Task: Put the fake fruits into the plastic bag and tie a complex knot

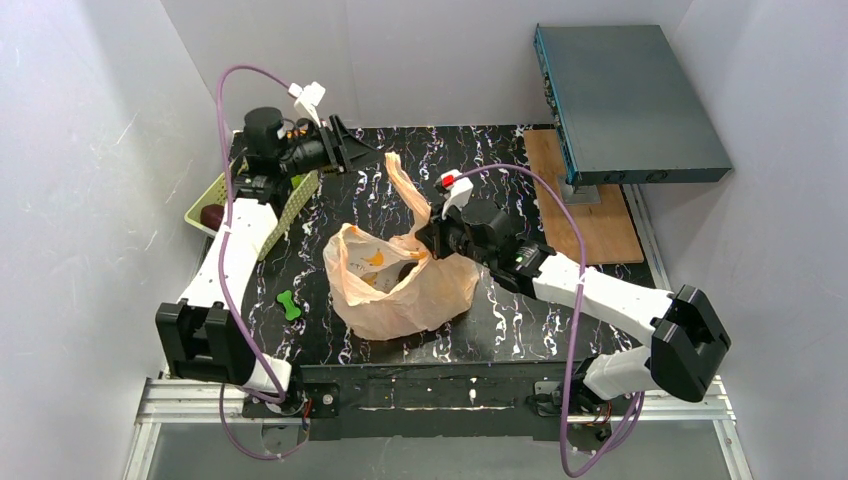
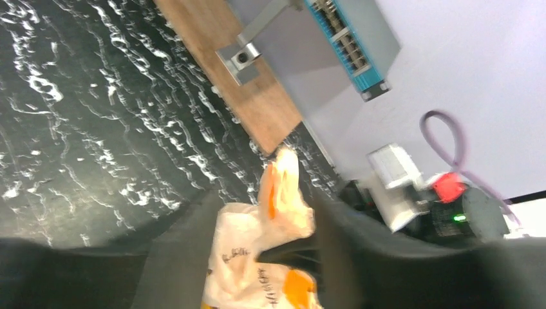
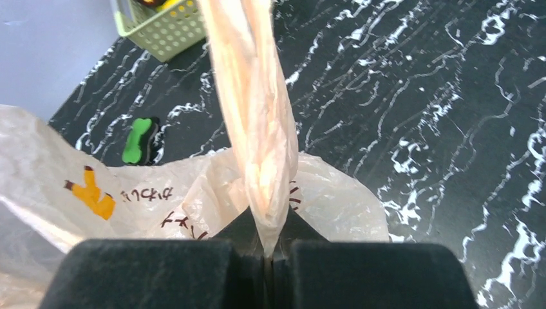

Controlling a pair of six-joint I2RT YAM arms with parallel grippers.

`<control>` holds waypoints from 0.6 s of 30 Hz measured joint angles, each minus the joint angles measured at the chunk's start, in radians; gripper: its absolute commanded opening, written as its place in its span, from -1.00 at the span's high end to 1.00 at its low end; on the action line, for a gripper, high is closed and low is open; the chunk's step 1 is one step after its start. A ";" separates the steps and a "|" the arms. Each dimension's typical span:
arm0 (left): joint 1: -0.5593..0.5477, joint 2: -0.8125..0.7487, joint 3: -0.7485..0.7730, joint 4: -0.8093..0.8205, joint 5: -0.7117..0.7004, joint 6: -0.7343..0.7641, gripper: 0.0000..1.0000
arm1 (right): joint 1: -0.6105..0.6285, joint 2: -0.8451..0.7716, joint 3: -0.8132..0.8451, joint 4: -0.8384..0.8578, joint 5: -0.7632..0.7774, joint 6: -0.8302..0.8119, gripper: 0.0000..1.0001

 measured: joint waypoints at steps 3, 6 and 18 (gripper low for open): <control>0.024 0.015 0.115 -0.130 0.081 0.143 -0.97 | -0.006 -0.011 0.000 -0.043 0.031 -0.010 0.97; 0.037 -0.019 0.209 -0.346 0.153 0.355 -0.96 | -0.021 -0.025 0.000 -0.068 0.060 -0.016 0.97; 0.036 -0.243 0.313 -0.950 0.231 0.916 -0.97 | -0.075 -0.039 -0.010 -0.104 0.134 -0.090 0.97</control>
